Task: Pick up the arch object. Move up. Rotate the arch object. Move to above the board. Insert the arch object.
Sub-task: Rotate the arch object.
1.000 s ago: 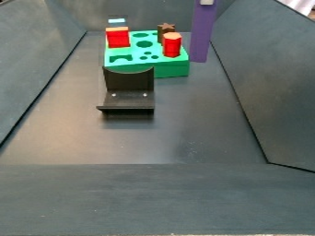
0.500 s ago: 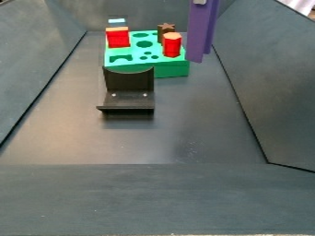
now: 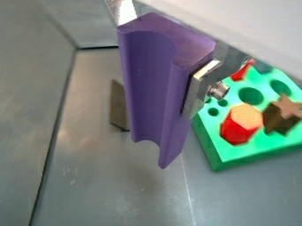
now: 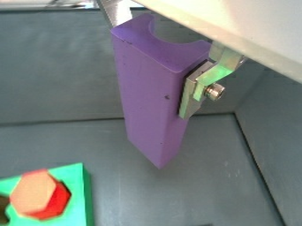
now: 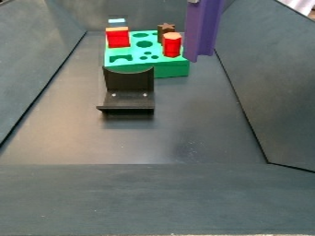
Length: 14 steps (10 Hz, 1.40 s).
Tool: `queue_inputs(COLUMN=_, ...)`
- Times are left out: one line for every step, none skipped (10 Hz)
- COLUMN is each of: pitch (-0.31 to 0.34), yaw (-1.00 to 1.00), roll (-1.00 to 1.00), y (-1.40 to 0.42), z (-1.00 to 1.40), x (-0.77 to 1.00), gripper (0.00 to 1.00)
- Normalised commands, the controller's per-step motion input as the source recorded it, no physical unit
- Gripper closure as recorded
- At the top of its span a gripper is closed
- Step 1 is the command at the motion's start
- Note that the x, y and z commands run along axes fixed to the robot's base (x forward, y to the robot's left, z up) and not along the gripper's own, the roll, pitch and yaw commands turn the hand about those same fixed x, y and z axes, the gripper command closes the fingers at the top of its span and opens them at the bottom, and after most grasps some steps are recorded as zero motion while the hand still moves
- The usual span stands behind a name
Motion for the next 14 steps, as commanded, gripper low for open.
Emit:
queue_inputs(pitch=0.024, yaw=-1.0, roll=0.0, y=0.01, z=0.0, x=0.0, gripper=1.0)
queue_inputs(pitch=0.026, yaw=-1.0, roll=0.0, y=0.01, z=0.0, x=0.0, gripper=1.0)
queue_inputs(pitch=0.03, yaw=-1.0, roll=0.0, y=0.01, z=0.0, x=0.0, gripper=1.0)
queue_inputs(pitch=0.033, yaw=-1.0, roll=0.0, y=0.01, z=0.0, x=0.0, gripper=1.0)
queue_inputs(pitch=0.04, yaw=-1.0, roll=0.0, y=0.01, z=0.0, x=0.0, gripper=1.0)
queue_inputs(pitch=0.044, yaw=-1.0, roll=0.0, y=0.01, z=0.0, x=0.0, gripper=1.0)
queue_inputs(pitch=0.058, yaw=-1.0, roll=0.0, y=0.01, z=0.0, x=0.0, gripper=1.0)
queue_inputs(pitch=0.061, yaw=-0.7, roll=0.0, y=0.01, z=0.01, x=0.0, gripper=1.0)
queue_inputs(pitch=0.06, yaw=-0.47, roll=0.0, y=0.01, z=0.01, x=0.01, gripper=1.0)
queue_inputs(pitch=0.06, yaw=-0.31, roll=0.0, y=0.01, z=0.01, x=0.01, gripper=1.0)
queue_inputs(pitch=0.059, yaw=-0.21, roll=0.0, y=0.01, z=0.01, x=0.01, gripper=1.0)
queue_inputs(pitch=0.059, yaw=-0.13, roll=-0.2, y=0.0, z=-1.0, x=0.0, gripper=1.0)
queue_inputs(pitch=0.039, yaw=-0.1, roll=-0.2, y=0.0, z=-1.0, x=0.01, gripper=1.0)
queue_inputs(pitch=0.001, yaw=-0.08, roll=-0.19, y=0.0, z=-1.0, x=0.03, gripper=1.0)
